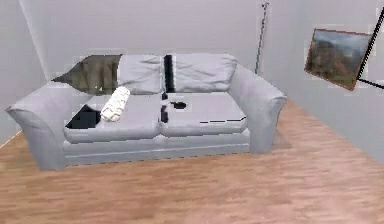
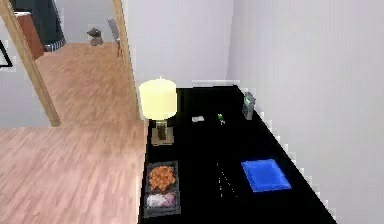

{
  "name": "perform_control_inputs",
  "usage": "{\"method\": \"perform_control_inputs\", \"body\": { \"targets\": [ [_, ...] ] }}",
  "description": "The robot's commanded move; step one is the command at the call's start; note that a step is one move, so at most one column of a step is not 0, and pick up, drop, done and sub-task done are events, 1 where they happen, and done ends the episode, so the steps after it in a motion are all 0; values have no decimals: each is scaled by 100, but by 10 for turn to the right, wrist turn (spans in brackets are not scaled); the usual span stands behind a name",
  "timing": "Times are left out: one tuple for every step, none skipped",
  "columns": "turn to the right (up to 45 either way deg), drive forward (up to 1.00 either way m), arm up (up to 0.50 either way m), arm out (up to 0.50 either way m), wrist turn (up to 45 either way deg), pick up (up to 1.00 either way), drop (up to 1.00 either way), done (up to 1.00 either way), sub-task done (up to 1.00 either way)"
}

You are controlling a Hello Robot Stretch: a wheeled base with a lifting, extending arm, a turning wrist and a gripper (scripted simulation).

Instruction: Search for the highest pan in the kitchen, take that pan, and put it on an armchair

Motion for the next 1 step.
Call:
{"method": "perform_control_inputs", "body": {
  "targets": [
    [0, 20, 0, 0, 0, 0, 0, 0, 0]
  ]
}}
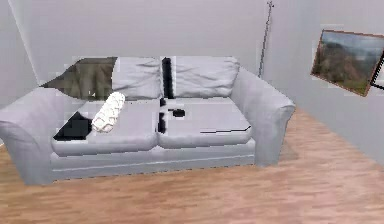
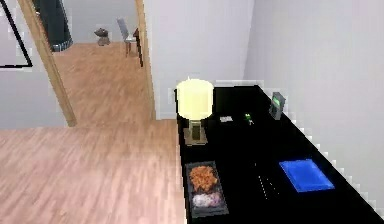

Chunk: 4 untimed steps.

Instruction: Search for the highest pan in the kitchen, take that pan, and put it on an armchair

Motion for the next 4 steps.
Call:
{"method": "perform_control_inputs", "body": {
  "targets": [
    [-60, 0, 0, 0, 0, 0, 0, 0, 0],
    [0, 30, 0, 0, 0, 0, 0, 0, 0],
    [450, 0, 0, 0, 0, 0, 0, 0, 0],
    [330, 0, 0, 0, 0, 0, 0, 0, 0]
  ]
}}
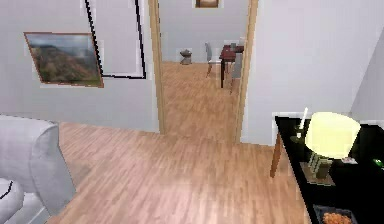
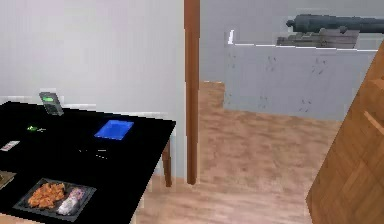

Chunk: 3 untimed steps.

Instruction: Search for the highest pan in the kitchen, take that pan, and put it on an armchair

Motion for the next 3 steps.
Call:
{"method": "perform_control_inputs", "body": {
  "targets": [
    [30, 0, 0, 0, 0, 0, 0, 0, 0],
    [0, 100, 0, 0, 0, 0, 0, 0, 0],
    [0, 100, 0, 0, 0, 0, 0, 0, 0]
  ]
}}
